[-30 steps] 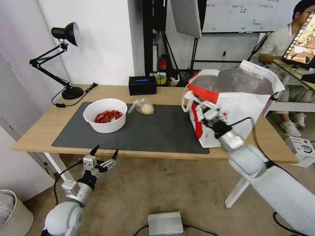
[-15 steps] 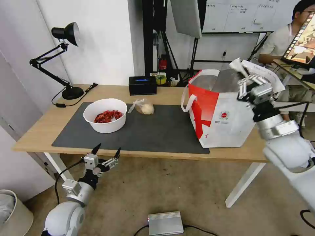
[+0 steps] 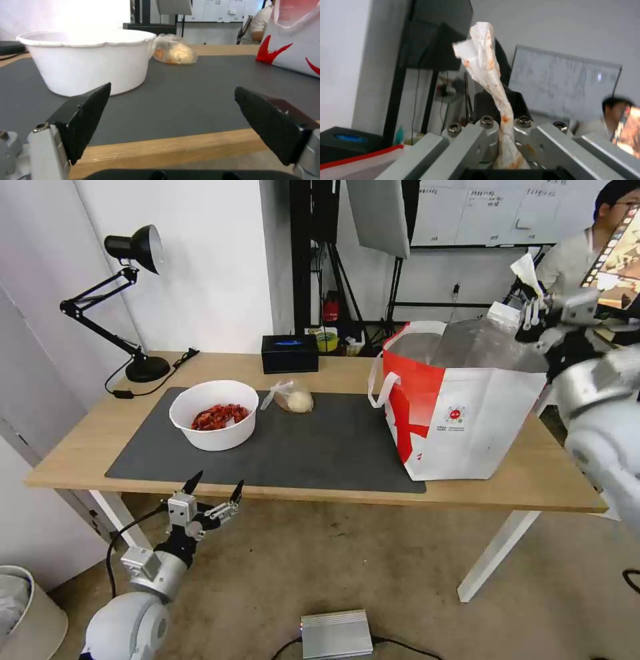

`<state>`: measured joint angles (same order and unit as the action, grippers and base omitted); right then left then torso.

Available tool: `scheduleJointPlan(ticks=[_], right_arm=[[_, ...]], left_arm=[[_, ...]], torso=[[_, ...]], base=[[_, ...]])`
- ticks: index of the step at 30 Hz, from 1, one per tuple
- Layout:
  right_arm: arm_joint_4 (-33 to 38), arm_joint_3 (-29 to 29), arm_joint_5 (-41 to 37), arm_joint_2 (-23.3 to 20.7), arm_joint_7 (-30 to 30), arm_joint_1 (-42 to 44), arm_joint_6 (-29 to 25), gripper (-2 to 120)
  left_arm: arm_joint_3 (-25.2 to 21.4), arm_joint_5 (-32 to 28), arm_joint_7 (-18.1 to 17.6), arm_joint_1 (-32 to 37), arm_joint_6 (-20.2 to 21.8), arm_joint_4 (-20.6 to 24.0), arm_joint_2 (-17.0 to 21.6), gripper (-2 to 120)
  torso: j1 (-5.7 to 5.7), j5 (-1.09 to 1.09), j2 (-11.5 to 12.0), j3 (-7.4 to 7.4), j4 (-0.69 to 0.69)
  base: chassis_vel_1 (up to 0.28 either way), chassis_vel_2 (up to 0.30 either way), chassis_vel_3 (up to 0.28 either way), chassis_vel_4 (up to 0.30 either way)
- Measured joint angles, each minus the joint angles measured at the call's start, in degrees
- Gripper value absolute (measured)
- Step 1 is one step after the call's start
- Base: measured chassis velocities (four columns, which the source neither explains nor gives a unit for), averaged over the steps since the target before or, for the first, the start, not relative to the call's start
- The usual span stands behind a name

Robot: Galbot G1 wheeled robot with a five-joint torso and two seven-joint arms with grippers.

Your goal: Pick up the trash from the table and place it into the takeout bag.

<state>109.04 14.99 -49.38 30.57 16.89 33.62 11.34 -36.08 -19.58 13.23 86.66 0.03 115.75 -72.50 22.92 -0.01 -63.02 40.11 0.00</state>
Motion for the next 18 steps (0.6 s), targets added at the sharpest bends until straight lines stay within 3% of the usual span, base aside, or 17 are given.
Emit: scheduleJointPlan(ticks=[9, 18], right_arm=[[-4.36, -5.33, -18.06, 0.37, 5.47, -10.65, 15.49, 0], [-10.31, -10.51, -29.07, 4.21, 10.69, -18.10, 23.94, 0]], left_arm=[[0.14, 0.01, 0.04, 0.21, 0.19, 0.17, 0.33, 100], [-0.27, -0.32, 0.05, 0.04, 0.31, 0.51, 0.43, 100]], torso=[[0.00, 0.00, 0.00, 0.00, -0.01], [0.01, 0.02, 0.00, 0.00, 0.00]], base=[[0.000, 0.000, 0.000, 0.000], [0.000, 0.000, 0.000, 0.000]])
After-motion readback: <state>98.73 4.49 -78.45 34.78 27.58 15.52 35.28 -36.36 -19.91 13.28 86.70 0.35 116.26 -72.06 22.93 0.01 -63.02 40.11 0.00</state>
